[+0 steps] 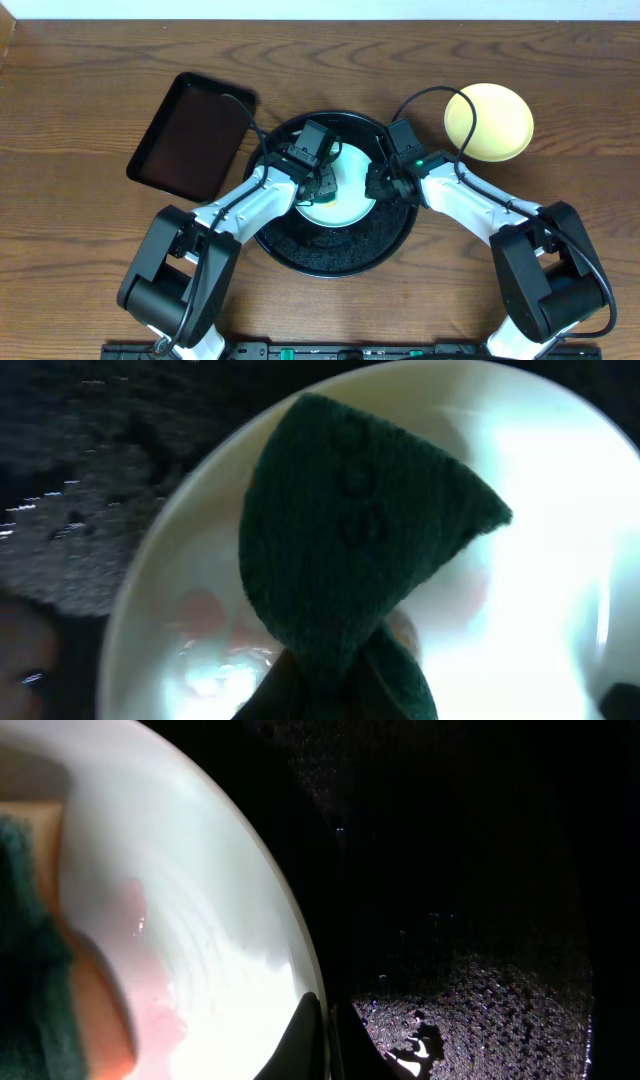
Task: Clean dirty plates on tray and stack at the side
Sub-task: 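Scrub the red-marked plate with the sponge in the left gripper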
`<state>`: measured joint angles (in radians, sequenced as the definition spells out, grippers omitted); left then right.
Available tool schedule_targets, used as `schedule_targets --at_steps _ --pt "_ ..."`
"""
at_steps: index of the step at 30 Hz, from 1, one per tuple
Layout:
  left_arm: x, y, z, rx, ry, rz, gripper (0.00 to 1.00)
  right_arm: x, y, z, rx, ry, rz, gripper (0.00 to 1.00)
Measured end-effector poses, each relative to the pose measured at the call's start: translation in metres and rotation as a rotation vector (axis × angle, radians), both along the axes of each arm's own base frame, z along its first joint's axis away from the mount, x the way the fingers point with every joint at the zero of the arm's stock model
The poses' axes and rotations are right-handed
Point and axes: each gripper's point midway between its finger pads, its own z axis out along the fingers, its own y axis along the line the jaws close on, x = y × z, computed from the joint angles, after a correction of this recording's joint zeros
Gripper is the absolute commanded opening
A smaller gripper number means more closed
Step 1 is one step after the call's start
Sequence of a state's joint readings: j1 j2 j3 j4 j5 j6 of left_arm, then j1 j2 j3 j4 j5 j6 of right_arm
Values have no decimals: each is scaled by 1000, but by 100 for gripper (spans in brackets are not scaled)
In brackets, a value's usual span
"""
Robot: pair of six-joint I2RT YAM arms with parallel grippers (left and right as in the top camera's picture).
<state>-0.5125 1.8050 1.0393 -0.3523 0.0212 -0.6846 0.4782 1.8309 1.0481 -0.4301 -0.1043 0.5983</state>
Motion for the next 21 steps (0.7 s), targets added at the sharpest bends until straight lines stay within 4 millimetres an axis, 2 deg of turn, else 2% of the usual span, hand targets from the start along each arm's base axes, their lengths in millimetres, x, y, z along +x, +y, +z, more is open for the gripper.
schedule_targets --at_steps 7,12,14,18,21 --pt "-3 37 2 158 12 57 7 -1 -1 0 -3 6 0 1" --pt "-4 61 15 221 2 104 8 -7 7 0 23 28 22 1" --pt "-3 76 26 241 -14 137 7 -9 9 0 31 32 28 1" --pt "4 121 64 302 -109 258 8 -8 6 0 15 29 26 1" --pt "5 136 99 282 -196 311 8 -7 5 1 4 22 42 1"
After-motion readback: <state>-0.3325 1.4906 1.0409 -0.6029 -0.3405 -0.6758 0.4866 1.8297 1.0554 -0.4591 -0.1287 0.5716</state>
